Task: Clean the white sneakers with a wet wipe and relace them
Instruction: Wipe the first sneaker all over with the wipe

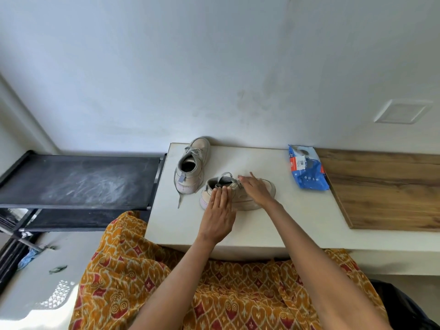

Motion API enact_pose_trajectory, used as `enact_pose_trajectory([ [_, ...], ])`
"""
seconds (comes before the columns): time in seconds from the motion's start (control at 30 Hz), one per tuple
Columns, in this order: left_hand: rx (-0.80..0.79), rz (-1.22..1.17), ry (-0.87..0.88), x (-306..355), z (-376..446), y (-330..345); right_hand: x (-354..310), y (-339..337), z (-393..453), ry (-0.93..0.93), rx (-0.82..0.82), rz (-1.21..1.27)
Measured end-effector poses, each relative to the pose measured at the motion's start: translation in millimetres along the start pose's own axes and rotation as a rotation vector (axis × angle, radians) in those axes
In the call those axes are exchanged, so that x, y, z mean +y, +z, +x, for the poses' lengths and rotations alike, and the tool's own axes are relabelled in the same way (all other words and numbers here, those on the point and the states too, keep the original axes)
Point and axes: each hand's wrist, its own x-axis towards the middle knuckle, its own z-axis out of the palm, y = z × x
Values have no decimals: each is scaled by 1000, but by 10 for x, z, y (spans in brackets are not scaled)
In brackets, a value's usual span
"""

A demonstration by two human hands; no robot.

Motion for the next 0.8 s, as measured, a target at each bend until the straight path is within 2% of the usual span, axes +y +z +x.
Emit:
enact_pose_trajectory([
  [0.07, 0, 2, 6, 6, -11, -10, 126, 20, -147, -53, 54, -10],
  [0.13, 5, 10, 8, 4, -16, -19, 350, -23, -282, -76, 111, -186],
  [0.2, 6, 14, 7, 1, -12, -25, 536, -126, -331, -8, 120, -316],
  [0.3, 4, 34, 14, -4, -5, -21, 575, -210, -267, 113, 102, -348],
  [0.5, 25, 37, 22, -11, -13, 10, 558, 166, -557, -89, 108, -437],
  [0.6, 39, 42, 32, -15, -10, 6, 707, 82, -678, -79, 86, -577],
  [0.8, 16, 66, 18, 6, -7, -17, 392, 100, -367, 25, 100, -417],
])
